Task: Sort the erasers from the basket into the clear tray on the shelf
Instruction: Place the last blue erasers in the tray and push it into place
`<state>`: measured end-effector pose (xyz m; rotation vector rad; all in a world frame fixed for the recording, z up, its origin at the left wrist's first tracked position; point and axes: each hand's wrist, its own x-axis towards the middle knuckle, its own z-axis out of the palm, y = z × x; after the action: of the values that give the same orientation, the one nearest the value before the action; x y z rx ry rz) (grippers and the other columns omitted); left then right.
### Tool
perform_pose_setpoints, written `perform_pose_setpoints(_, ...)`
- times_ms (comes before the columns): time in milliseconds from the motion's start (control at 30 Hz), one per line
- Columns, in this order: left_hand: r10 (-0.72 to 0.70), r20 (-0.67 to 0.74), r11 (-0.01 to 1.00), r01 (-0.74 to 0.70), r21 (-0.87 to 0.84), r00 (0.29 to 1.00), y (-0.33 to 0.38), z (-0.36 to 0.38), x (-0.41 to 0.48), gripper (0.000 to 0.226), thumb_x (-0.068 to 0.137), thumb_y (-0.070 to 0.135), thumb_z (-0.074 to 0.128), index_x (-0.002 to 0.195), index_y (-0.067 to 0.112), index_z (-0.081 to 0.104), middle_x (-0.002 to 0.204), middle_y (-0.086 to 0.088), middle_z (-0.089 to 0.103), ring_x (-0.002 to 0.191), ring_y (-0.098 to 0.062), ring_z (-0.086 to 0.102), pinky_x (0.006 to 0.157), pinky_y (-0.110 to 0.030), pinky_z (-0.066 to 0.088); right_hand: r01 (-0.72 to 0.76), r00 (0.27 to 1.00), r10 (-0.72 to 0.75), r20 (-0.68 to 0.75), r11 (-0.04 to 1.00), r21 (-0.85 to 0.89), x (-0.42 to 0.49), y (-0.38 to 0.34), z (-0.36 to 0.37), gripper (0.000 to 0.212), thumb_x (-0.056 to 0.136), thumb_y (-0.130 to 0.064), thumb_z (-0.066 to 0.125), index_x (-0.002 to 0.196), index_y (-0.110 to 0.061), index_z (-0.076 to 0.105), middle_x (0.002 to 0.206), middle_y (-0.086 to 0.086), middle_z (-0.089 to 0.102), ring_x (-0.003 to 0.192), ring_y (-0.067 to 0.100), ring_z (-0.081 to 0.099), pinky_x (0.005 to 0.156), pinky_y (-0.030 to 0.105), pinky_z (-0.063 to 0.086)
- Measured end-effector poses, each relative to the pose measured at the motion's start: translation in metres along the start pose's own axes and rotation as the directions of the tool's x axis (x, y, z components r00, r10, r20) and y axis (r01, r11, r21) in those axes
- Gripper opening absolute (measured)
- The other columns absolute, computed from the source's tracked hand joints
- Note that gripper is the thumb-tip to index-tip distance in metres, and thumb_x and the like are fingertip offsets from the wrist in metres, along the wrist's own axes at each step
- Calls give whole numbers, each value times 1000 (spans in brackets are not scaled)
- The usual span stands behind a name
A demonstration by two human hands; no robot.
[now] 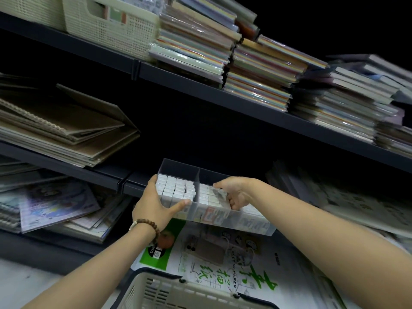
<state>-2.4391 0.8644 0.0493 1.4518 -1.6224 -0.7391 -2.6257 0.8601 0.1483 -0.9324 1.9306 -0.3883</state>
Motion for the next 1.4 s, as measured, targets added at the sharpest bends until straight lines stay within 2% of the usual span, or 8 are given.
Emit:
perform_pose_setpoints(333,53,55,998,-55,36,997,0,-6,2,118,55,73,62,148,23,7,155,0,20,131,-24,41,84,-34,49,22,999,-22,48,1000,-1,-12,7,-13,56,101,-27,41,146,0,22,147,21,35,126,27,47,108,35,39)
perform_pose_setpoints(433,145,86,971,-159,177,986,-2,-10,5,117,58,78,47,149,21,-2,157,-1,-2,143,-21,16,105,-36,36,47,998,-46,49,999,-4,-12,10,-13,54,100,-29,43,144,-1,29,142,18,42,120,26,51,98,32,46)
perform_pose_setpoints(567,377,157,696,-391,602,913,-2,-19,17,88,77,74,21,143,32,-18,157,-4,-9,145,-20,-4,117,-38,0,95,995,-95,18,994,-50,-14,14,-17,54,98,-29,48,141,-1,33,139,18,44,120,27,51,100,32,44)
perform_pose_setpoints(700,497,406,444,-627,640,767,5,-22,31,65,93,58,24,132,43,-25,158,4,-3,145,-15,-6,116,-35,-8,175,978,-196,-71,957,-232,-16,15,-20,55,97,-29,49,142,-2,33,137,17,48,110,24,58,95,31,48)
perform_pose_setpoints(800,426,517,366,-664,652,742,9,-20,35,54,96,53,19,140,49,-13,158,5,-5,145,-20,-5,116,-42,-5,274,920,-353,-171,890,-365,-19,8,-16,48,96,-28,49,136,-1,42,123,14,56,106,25,58,87,30,50)
perform_pose_setpoints(900,340,558,394,-653,646,757,9,-20,37,50,96,53,16,142,51,-5,157,7,-5,145,-24,-2,117,-49,3,371,865,-456,-209,862,-346,-20,-2,-7,41,97,-22,49,133,-4,47,123,14,58,109,25,58,89,30,49)
perform_pose_setpoints(1067,288,525,555,-586,590,801,6,-24,37,53,91,61,24,141,54,10,157,9,3,145,-23,-3,117,-47,9,367,930,-367,2,929,-39,-18,-19,15,36,100,-11,39,132,6,45,126,21,57,108,29,63,89,32,54)
perform_pose_setpoints(1400,378,455,583,-589,560,807,-2,-19,39,60,88,64,28,143,47,11,157,8,2,145,-20,-3,118,-41,9,144,985,-125,117,976,-166,-13,-62,28,56,99,-22,45,141,9,26,140,27,43,122,32,52,89,32,51)
